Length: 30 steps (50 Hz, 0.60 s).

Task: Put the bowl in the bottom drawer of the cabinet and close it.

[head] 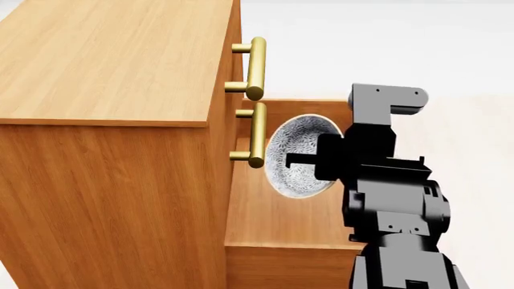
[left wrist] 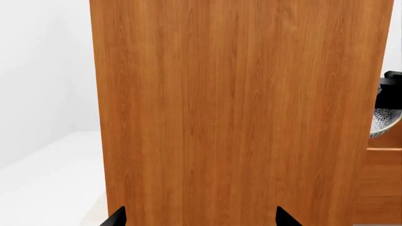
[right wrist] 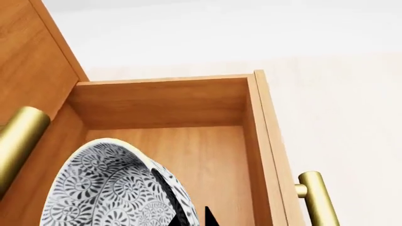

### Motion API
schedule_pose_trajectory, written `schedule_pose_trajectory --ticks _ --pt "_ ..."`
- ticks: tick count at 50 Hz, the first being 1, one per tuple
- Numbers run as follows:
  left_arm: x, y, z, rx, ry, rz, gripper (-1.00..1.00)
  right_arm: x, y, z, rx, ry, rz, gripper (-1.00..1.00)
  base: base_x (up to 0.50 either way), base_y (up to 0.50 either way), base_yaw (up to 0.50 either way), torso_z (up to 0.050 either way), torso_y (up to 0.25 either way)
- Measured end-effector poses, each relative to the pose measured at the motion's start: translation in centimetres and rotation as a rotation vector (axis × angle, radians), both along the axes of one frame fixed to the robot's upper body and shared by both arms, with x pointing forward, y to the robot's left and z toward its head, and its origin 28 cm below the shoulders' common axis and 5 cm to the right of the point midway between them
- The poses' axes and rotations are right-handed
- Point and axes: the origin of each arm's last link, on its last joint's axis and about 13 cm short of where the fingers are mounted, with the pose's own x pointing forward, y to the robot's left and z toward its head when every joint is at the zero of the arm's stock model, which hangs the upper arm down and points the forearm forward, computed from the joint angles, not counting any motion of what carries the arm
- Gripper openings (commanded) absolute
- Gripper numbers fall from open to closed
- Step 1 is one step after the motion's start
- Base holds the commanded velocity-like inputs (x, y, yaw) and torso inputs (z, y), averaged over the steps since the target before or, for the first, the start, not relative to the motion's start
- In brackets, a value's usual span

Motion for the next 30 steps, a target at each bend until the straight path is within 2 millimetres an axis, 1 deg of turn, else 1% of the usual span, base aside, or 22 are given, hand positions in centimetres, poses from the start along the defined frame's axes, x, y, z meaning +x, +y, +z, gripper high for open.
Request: schedule_pose_trajectory --ticks 30 --pt "-0.04 0.03 0.03 -0.003 -0.003 -0.002 1.0 -0.59 0.44 -0.06 0.092 0.125 0.053 -1.0 0.0 0.0 0.0 0.0 0.0"
